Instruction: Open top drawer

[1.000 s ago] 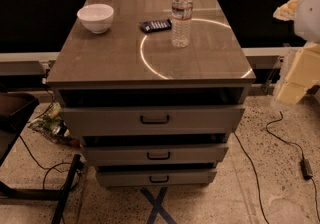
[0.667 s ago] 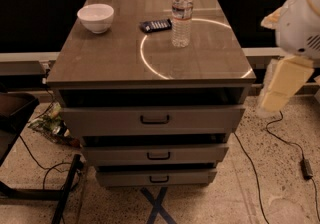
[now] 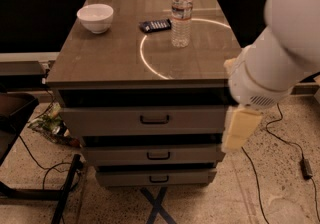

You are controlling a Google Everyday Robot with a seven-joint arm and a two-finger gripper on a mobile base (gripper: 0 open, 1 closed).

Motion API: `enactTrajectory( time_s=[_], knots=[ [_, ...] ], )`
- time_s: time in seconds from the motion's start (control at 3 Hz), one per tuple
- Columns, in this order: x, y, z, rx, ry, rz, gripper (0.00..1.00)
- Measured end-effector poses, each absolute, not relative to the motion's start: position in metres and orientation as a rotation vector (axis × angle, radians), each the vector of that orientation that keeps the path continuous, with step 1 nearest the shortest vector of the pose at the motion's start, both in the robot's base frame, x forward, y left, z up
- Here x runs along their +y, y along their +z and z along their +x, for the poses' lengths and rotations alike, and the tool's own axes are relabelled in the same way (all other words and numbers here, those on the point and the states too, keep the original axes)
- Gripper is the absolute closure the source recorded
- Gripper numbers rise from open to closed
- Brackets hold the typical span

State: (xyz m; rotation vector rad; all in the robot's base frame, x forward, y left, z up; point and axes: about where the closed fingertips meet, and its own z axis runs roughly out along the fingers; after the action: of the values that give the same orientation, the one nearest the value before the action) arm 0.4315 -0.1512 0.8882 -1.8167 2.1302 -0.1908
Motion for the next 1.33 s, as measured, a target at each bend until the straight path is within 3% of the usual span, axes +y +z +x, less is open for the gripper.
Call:
enactTrajectory(
  time_s=[0.67, 1.33],
  knots=[
    [-0.107, 0.806, 0.421, 2.136, -0.168, -1.926, 0.00],
    [-0.085, 0.789, 0.425, 2.121, -0.214, -1.975, 0.00]
  ],
)
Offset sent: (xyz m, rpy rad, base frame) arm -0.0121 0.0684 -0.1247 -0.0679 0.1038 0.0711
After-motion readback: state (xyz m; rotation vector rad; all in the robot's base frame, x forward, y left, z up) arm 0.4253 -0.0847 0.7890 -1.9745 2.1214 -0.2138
